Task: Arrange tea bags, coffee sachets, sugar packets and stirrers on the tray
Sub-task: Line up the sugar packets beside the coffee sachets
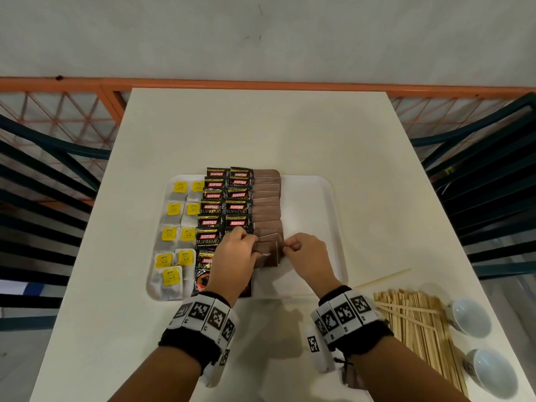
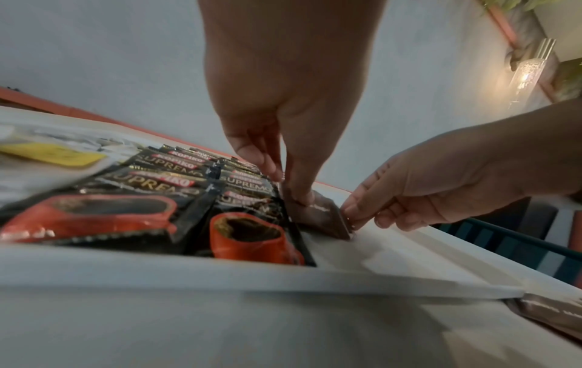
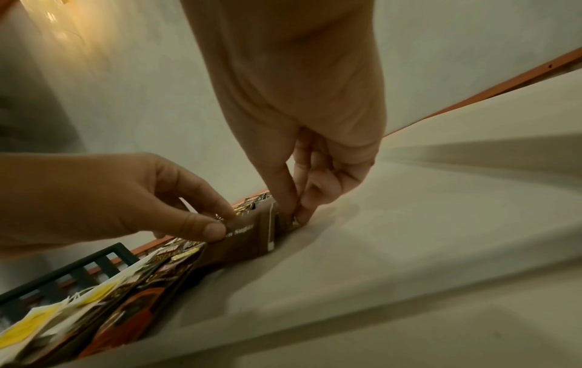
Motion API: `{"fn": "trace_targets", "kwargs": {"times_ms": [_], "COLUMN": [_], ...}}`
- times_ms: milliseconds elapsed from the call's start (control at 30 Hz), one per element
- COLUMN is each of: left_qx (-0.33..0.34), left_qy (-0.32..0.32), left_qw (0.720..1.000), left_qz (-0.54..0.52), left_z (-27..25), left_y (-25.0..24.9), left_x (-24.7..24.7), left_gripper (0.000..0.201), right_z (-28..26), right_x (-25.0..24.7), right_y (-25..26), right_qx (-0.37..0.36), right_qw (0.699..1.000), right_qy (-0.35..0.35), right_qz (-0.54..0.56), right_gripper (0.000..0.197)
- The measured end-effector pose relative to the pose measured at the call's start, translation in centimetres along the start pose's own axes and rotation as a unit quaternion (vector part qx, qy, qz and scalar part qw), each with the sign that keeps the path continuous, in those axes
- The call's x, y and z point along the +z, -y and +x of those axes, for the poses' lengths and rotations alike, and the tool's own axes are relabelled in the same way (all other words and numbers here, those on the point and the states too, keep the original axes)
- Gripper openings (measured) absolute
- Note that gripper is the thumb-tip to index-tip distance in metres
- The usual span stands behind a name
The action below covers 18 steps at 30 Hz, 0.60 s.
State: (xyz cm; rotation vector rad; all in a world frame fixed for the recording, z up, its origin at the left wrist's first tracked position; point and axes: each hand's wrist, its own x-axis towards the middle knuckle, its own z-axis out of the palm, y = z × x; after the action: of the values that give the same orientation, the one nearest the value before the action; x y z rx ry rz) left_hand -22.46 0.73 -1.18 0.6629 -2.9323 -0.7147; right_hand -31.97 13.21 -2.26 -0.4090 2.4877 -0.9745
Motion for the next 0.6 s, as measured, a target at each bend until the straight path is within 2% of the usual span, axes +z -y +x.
{"fn": "trace_targets", "kwargs": {"times_ms": [100,267,367,467,600], "left_qx": [-0.006,0.014,0.061,0.116,0.181], "left_qy": [-0.005,-0.005,0.068,0.146,0.217], "left_qw": [1.0,0.999,0.991,0.977,0.958], "left_qz": [0.0,-0.047,-0.093,-0.105,-0.056], "left_z": [-0.3,-1.8,-3.5,-5.5,-7.5], "left_y": [0.0,-0.8,-2.6,-4.8,-7.2], "left_x": [0.0,-0.1,0.0,0.5,2.0], "left_gripper": [0.033,0.023,0.024,0.025,0.033], "right_z": [-0.3,-2.1,-4.3,-6.6,-9.2], "right_x": [-0.8,-4.3,-7.0,-9.2,-10.7], "right_y": [0.1,-0.5,-2.0,-4.4,-7.6], "right_qx": [-0.002,-0.032,-0.033,-0.024,-0.041], "right_qw": [1.0,0.999,0.999,0.997,0.982], "right_qy": [-0.003,-0.014,-0.001,0.012,0.049], "right_qz": [0.002,-0.003,-0.006,-0.066,-0.177], "right_gripper": [0.012,0.012,0.01,0.009,0.011]}}
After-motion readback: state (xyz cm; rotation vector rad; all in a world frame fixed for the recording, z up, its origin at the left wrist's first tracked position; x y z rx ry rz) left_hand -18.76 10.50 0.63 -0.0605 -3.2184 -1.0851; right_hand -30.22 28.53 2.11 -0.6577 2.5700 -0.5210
